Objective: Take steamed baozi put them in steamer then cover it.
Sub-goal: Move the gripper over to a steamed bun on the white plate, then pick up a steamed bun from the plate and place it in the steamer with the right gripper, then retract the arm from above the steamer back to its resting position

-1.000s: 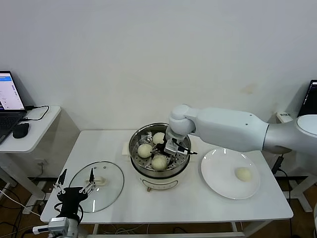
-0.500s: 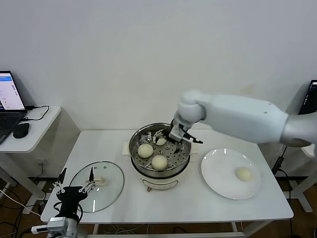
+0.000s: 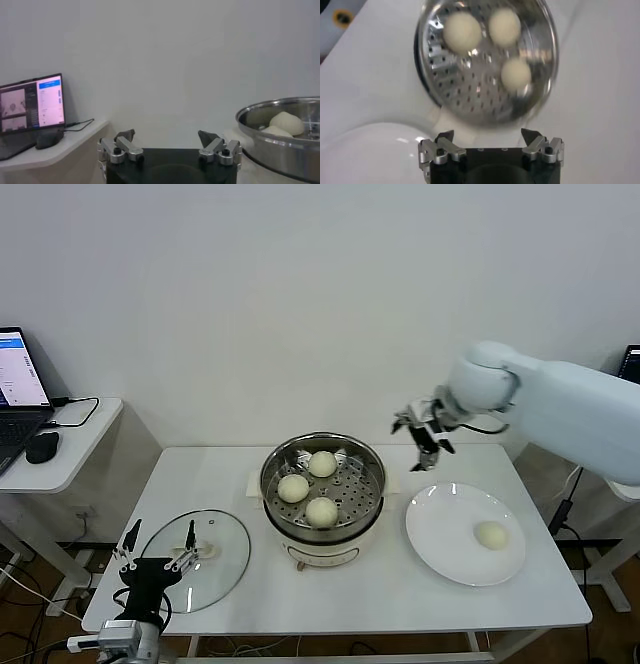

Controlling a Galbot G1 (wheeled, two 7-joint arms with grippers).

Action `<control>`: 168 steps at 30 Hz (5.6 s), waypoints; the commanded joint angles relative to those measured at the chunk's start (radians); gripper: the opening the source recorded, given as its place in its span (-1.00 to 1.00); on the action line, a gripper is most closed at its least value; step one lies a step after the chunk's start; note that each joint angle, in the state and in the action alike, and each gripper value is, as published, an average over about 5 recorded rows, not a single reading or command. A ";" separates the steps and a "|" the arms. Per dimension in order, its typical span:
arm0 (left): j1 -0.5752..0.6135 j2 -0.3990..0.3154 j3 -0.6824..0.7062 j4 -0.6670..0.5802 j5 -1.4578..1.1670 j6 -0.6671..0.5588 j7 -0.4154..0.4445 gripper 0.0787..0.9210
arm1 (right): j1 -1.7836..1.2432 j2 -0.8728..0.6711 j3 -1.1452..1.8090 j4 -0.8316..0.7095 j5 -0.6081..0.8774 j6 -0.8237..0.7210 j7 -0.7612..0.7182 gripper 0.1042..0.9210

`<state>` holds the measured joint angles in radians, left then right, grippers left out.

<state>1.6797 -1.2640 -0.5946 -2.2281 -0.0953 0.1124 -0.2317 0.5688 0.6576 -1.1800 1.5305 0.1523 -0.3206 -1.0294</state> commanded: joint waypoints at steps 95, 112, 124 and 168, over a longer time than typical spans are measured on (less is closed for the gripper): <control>-0.004 -0.018 0.018 0.009 0.020 0.014 0.002 0.77 | 0.152 0.243 -0.106 0.032 0.506 -0.363 0.209 0.18; -0.007 -0.022 0.004 0.021 0.011 0.013 0.003 0.77 | -0.082 0.419 -0.102 -0.140 0.470 -0.407 0.332 0.18; -0.006 -0.024 -0.004 0.035 0.006 0.009 0.002 0.77 | -0.134 0.408 -0.086 -0.189 0.394 -0.406 0.322 0.18; -0.005 -0.073 0.013 0.106 0.083 -0.046 -0.018 0.77 | -1.874 0.193 1.686 0.366 0.146 0.462 0.912 0.76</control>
<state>1.6753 -1.3287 -0.5878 -2.1543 -0.0461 0.0775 -0.2386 -0.4520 0.6505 -0.2699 1.8283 0.5136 -0.2126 -0.1525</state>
